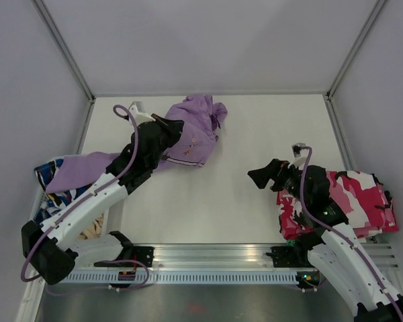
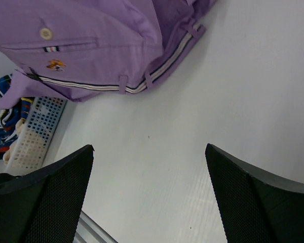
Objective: Fold and stack the trousers
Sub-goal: Flatten the trousers out
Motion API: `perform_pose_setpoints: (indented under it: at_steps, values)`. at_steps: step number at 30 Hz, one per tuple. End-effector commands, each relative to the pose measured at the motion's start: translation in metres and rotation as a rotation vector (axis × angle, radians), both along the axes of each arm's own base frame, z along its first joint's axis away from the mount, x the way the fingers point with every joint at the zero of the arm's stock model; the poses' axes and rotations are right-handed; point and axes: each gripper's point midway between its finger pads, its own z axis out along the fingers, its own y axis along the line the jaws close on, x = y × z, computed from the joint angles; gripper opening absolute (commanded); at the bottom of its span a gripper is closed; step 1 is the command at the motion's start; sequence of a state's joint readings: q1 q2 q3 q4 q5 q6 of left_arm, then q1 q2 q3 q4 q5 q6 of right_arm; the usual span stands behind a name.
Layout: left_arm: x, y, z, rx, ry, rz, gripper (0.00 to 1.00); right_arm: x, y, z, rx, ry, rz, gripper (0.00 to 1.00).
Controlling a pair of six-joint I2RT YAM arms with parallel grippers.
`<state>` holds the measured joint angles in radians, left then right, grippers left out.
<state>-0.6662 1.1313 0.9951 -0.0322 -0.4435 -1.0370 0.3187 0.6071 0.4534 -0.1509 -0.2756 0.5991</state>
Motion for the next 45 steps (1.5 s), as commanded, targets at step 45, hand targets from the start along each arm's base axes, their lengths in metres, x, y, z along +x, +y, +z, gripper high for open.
perform_pose_setpoints:
  at_steps: [45]
  values:
    - [0.083, -0.001, -0.031, 0.427, 0.327, 0.26, 0.02, 0.085, 0.172, 0.041, -0.315, -0.258, -0.35, 0.98]
